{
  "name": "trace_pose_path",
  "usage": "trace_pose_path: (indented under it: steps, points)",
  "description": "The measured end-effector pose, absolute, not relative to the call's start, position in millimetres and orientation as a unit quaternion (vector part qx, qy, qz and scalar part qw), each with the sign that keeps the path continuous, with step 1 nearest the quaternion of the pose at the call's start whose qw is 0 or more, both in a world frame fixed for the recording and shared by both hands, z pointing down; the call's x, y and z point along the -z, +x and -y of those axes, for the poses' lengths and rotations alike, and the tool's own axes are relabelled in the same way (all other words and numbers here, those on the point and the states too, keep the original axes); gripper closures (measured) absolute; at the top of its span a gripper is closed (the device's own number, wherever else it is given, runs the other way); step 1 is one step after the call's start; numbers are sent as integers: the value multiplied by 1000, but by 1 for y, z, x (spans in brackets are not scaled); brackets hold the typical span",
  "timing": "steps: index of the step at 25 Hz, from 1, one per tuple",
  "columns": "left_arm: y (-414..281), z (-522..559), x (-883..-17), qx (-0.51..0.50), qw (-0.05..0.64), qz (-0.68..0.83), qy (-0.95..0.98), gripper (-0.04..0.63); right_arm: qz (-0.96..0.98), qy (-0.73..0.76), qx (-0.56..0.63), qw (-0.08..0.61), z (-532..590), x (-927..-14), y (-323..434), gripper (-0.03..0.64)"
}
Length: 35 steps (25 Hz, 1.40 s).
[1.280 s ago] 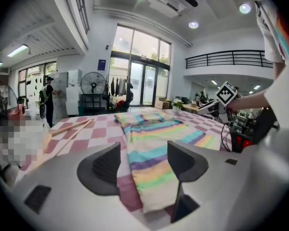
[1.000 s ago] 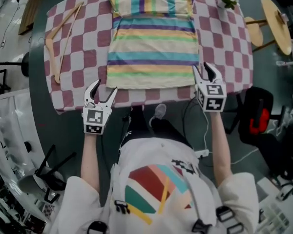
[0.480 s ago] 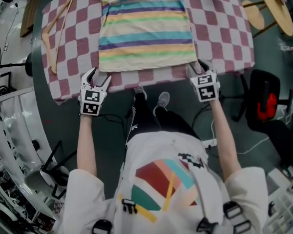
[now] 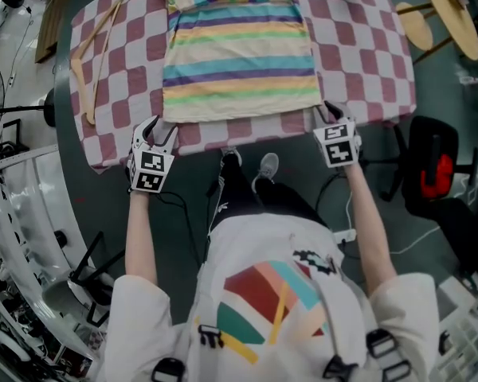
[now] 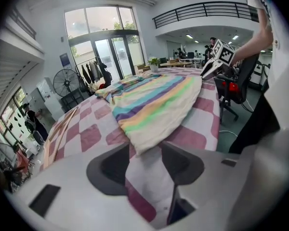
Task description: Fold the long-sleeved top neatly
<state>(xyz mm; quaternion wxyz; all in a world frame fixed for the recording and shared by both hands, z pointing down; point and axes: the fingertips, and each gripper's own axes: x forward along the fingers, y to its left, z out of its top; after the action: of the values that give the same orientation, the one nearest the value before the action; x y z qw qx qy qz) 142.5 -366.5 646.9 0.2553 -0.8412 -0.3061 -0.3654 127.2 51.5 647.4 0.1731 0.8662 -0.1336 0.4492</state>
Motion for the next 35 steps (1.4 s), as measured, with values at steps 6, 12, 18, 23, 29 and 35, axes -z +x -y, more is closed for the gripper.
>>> trace_pose_path:
  steps: [6,12,18,23,29,35]
  points:
    - [151,370,-652,371,270,297,-837,444,124,868,-454,161,-54,-649,126,557]
    - [154,369,-643,363,263,289,-846,552,122,873,-440,170,-53,-641,128,596]
    - [150,374,-649,374,245,278,-850,539,122,879,-430,166,-55,-633,128,600]
    - [149,377,-645,384,234,263,-854,568,127,882,-426,160,-55,-631,129,600]
    - [162,378,-605,348,225,244,-877,578,134,887,-409,165,-56,-613,135,602]
    - [214,374,-530,290,211,200,-912,580,130,906,-354,192,-59,-557,172,603]
